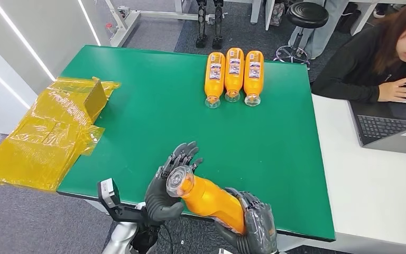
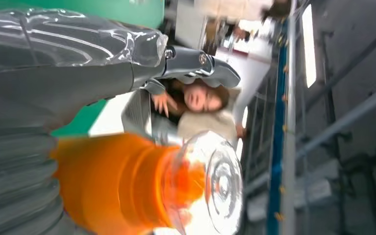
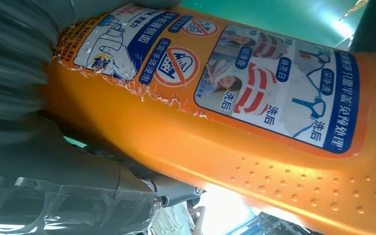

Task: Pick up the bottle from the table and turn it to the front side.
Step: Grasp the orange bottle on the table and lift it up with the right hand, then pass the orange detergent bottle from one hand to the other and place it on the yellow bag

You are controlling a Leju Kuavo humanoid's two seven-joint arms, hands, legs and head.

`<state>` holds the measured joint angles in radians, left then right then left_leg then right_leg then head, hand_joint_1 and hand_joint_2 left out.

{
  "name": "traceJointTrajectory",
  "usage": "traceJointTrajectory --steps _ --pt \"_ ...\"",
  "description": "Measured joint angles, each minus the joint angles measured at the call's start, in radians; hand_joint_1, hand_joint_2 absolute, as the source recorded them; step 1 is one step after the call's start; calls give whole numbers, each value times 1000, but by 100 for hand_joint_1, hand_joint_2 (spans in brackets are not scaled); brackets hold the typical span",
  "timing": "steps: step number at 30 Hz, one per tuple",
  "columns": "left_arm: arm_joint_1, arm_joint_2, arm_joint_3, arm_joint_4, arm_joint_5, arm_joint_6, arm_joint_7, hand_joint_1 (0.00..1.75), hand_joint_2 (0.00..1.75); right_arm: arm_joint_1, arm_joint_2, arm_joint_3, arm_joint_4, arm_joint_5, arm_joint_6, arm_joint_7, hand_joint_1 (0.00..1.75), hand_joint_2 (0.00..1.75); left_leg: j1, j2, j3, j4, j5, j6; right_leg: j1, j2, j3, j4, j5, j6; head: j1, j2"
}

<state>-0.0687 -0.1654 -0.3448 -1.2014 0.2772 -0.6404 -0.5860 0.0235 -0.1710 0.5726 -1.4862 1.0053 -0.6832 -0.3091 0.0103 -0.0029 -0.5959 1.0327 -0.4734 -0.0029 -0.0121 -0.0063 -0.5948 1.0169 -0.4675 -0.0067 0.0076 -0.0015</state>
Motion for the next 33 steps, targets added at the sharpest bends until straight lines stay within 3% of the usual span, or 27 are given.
traceJointTrajectory --steps 17,22,28,32,33 --pt "-6 22 -95 0 97 -49 84 0 175 25 29 -2 -4 6 0 -16 175 175 0 1 0 0 0 0 0 0 0 0 0 0 0 0" --pt "-23 32 -113 1 70 -2 71 0 175 13 38 11 1 -35 29 0 175 175 0 1 0 0 0 0 0 1 0 0 0 0 0 0" --pt "-42 49 -122 1 18 55 38 0 175 -59 85 80 37 -86 104 13 175 175 0 3 1 0 0 -1 0 2 0 1 0 0 0 0" --pt "-55 60 -122 1 16 70 35 175 175 -96 111 102 69 -95 113 28 175 175 0 3 1 0 0 -1 0 2 0 1 0 0 0 0" --pt "-57 62 -122 1 16 71 34 175 175 -101 114 104 74 -99 115 31 175 175 0 3 1 0 0 -1 0 2 0 1 0 0 0 0"
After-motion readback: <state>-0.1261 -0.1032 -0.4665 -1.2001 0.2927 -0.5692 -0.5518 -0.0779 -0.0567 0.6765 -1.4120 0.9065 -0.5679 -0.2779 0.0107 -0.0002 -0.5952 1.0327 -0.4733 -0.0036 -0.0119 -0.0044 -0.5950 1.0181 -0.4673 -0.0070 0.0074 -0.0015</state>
